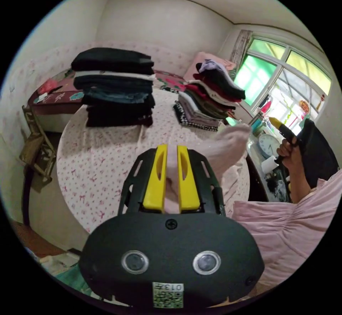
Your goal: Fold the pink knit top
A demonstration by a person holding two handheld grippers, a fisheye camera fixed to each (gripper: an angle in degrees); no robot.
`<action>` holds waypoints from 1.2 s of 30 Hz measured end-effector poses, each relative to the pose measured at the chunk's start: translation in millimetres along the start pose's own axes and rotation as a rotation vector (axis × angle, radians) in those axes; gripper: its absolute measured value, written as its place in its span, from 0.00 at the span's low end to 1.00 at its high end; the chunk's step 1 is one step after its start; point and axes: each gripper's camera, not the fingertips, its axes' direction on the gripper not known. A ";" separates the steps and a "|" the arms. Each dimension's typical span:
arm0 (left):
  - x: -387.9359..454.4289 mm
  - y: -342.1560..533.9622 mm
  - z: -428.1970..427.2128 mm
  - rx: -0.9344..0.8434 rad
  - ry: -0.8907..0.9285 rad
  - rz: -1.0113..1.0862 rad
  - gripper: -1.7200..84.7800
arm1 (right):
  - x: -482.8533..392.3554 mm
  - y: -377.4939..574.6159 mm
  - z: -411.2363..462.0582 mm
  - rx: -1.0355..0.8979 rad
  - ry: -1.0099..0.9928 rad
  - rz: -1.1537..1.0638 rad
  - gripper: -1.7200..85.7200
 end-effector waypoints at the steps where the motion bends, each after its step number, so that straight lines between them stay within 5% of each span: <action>1: -5.9 8.9 -0.4 -0.031 -0.010 0.004 0.11 | 0.0 9.7 1.7 -0.007 0.044 0.033 0.10; 6: 16.8 30.6 35.8 -0.163 0.083 0.077 0.18 | 13.4 79.4 21.1 -0.242 0.247 0.276 0.12; 10: 65.7 40.8 73.9 -0.255 0.191 0.145 0.23 | 6.9 105.3 60.1 -0.368 0.226 0.316 0.13; 14: 107.0 49.8 101.9 -0.335 0.070 0.276 0.24 | 2.2 121.2 129.9 -0.507 0.151 0.313 0.14; 18: 108.7 54.4 124.9 -0.401 -0.124 0.307 0.14 | -6.4 124.2 195.9 -0.679 0.021 0.275 0.11; 21: 87.3 45.0 110.1 -0.416 0.015 0.236 0.06 | -12.9 124.0 207.8 -0.719 0.059 0.253 0.06; 25: 63.7 15.1 17.8 -0.206 0.172 0.240 0.05 | -9.3 95.8 142.9 -0.491 0.031 0.276 0.04; 36: 99.7 -31.9 -224.7 0.310 0.590 0.546 0.04 | -36.9 -18.5 -168.1 0.420 0.518 0.150 0.04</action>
